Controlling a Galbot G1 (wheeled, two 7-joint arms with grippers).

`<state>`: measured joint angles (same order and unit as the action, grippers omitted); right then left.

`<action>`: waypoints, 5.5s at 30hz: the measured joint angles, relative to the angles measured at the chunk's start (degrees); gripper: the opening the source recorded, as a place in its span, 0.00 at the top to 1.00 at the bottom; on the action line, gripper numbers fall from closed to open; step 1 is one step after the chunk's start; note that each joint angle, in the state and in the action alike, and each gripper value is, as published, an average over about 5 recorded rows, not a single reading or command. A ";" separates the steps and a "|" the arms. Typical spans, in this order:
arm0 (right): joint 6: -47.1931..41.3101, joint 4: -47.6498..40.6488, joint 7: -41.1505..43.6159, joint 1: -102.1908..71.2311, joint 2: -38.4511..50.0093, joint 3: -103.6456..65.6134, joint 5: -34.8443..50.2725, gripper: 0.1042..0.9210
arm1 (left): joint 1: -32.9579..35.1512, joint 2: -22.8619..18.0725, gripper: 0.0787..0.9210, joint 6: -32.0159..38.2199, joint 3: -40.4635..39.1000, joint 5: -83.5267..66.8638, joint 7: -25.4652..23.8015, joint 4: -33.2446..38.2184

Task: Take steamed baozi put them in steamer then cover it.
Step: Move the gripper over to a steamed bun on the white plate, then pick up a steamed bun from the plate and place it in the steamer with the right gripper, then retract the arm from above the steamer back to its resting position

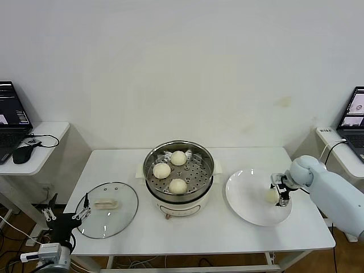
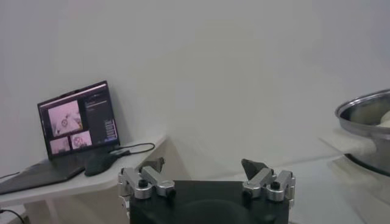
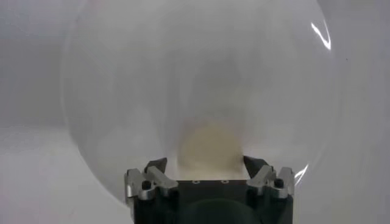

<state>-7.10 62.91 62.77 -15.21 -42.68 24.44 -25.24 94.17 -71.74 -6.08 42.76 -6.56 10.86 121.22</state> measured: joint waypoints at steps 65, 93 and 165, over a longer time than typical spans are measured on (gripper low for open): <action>-30.34 20.14 -16.62 41.23 -14.46 38.53 46.99 0.40 | -0.33 -0.23 0.12 -0.16 -0.40 -0.01 0.07 2.17; -34.17 13.95 -19.51 34.66 -20.46 39.65 42.47 0.22 | -1.39 -0.28 0.12 -0.15 -0.70 -0.21 0.07 1.17; 14.41 44.59 -53.71 -71.01 -38.47 -76.72 33.77 0.12 | -7.59 2.56 0.12 9.68 -5.23 66.69 -3.62 -18.61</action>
<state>7.31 107.50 9.06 -86.22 -81.15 -52.28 8.53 86.58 -69.17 3.60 37.52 60.13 7.24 102.60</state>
